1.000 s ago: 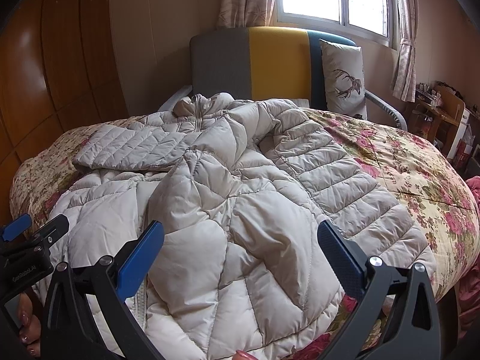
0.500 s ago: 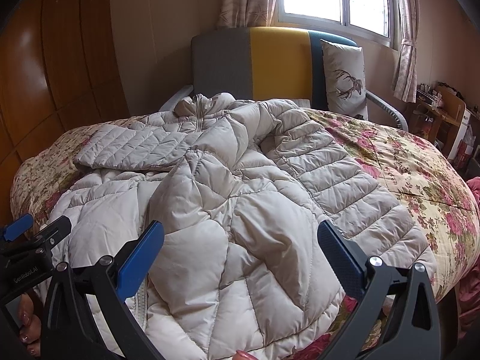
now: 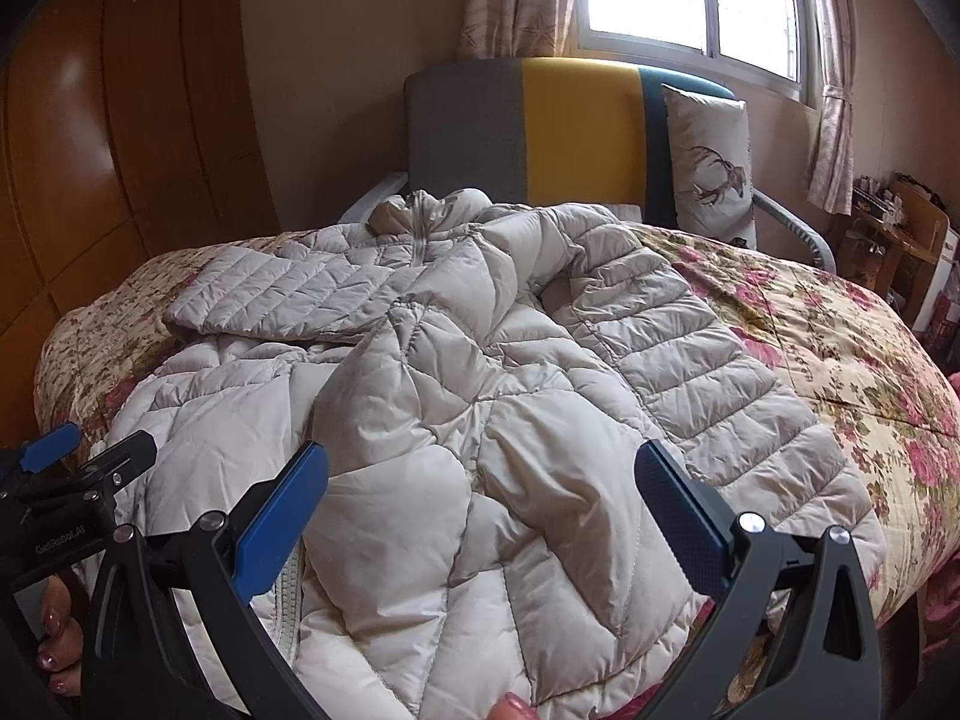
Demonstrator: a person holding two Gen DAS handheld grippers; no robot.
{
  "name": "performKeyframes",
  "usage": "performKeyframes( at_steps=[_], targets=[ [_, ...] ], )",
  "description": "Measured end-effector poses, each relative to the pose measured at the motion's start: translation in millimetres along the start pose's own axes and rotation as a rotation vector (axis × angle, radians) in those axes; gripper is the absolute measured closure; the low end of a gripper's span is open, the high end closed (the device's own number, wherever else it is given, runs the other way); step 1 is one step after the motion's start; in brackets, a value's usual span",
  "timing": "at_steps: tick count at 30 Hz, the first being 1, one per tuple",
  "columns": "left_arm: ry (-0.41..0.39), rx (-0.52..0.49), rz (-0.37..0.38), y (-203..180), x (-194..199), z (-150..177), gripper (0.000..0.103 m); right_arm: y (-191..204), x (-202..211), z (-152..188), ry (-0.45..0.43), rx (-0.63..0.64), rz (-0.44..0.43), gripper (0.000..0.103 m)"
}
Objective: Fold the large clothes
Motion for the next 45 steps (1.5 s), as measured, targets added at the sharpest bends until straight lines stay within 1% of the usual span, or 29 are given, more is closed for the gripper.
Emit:
performKeyframes(
  at_steps=[2, 5, 7, 8, 9, 12, 14, 16, 17, 18, 19, 20, 22, 23, 24, 25, 26, 28, 29, 31, 32, 33, 34, 35, 37, 39, 41, 43, 45],
  targets=[
    [-0.002, 0.015, 0.011, 3, 0, -4, 0.004, 1, -3, -4, -0.011, 0.026, -0.026, 0.002],
    [0.04, 0.044, 0.124, 4, -2, -11, 0.004, -13, -9, -7, -0.009, 0.011, -0.065, 0.002],
    [0.064, 0.103, 0.224, 8, -2, -15, 0.004, -29, -14, -8, -0.009, -0.027, -0.084, 0.002],
    [0.069, 0.144, 0.258, 11, -2, -17, 0.004, -37, -17, -8, -0.001, -0.038, -0.085, 0.002],
    [0.07, 0.202, 0.277, 20, -4, -20, 0.004, -44, -20, -9, 0.009, -0.037, -0.082, 0.002],
    [0.08, 0.255, 0.245, 36, -13, -26, 0.004, -59, -31, -5, 0.052, 0.02, -0.085, 0.002],
    [0.085, 0.238, 0.216, 45, -19, -29, 0.004, -66, -39, -1, 0.072, 0.058, -0.09, 0.002],
    [0.077, 0.209, 0.192, 55, -24, -35, 0.004, -75, -51, 7, 0.102, 0.061, -0.106, 0.002],
    [0.075, 0.2, 0.206, 59, -27, -37, 0.004, -80, -57, 11, 0.122, 0.047, -0.116, 0.002],
    [0.077, 0.201, 0.243, 62, -30, -38, 0.004, -85, -63, 15, 0.137, 0.028, -0.13, 0.002],
    [0.086, 0.226, 0.266, 69, -33, -37, 0.004, -89, -69, 19, 0.149, 0.003, -0.153, 0.002],
    [0.098, 0.25, 0.262, 76, -38, -36, 0.004, -91, -76, 23, 0.166, -0.019, -0.179, 0.002],
    [0.129, 0.265, 0.215, 89, -52, -31, 0.004, -90, -90, 34, 0.221, -0.054, -0.262, 0.003],
    [0.152, 0.262, 0.196, 94, -58, -28, 0.004, -87, -97, 38, 0.24, -0.067, -0.31, 0.005],
    [0.178, 0.25, 0.185, 97, -66, -23, 0.004, -83, -102, 42, 0.256, -0.083, -0.36, 0.01],
    [0.197, 0.242, 0.179, 99, -72, -18, 0.004, -81, -107, 46, 0.269, -0.1, -0.392, 0.011],
    [0.212, 0.241, 0.177, 100, -77, -13, 0.004, -80, -111, 49, 0.275, -0.113, -0.411, 0.012],
    [0.242, 0.25, 0.187, 102, -87, -4, 0.004, -79, -117, 52, 0.284, -0.14, -0.434, 0.023],
    [0.257, 0.255, 0.186, 103, -92, 1, 0.004, -79, -117, 54, 0.286, -0.149, -0.435, 0.027],
    [0.27, 0.249, 0.178, 105, -98, 7, 0.004, -75, -111, 57, 0.297, -0.112, -0.444, 0.05],
    [0.263, 0.242, 0.177, 105, -98, 7, 0.004, -74, -106, 59, 0.305, -0.093, -0.439, 0.054],
    [0.248, 0.222, 0.166, 104, -97, 6, 0.004, -75, -102, 62, 0.314, -0.081, -0.426, 0.061],
    [0.236, 0.202, 0.153, 102, -96, 5, 0.004, -76, -96, 64, 0.321, -0.072, -0.411, 0.065],
    [0.22, 0.175, 0.134, 102, -95, 4, 0.004, -77, -88, 66, 0.328, -0.062, -0.388, 0.067],
    [0.197, 0.155, 0.116, 103, -96, 0, 0.004, -80, -71, 73, 0.343, -0.037, -0.334, 0.073],
    [0.181, 0.153, 0.097, 108, -96, -3, 0.004, -83, -51, 82, 0.355, -0.019, -0.285, 0.075],
    [0.176, 0.152, 0.088, 111, -100, -5, 0.004, -86, -37, 96, 0.375, -0.018, -0.256, 0.075],
    [0.18, 0.155, 0.086, 111, -108, -5, 0.003, -86, -29, 116, 0.393, -0.047, -0.264, 0.075],
    [0.17, 0.139, 0.075, 109, -112, -7, 0.003, -79, -22, 123, 0.378, -0.051, -0.286, 0.074]
  ],
)
Point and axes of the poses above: each gripper's, at about its wrist camera, not at the fingertips, and x roughly against the way its jaws point, y to its left, z to its underside, the point moved 10 cm from there along -x, roughly the way its jaws point, and after that the axes turned 12 degrees about x, right-handed, at the moved point
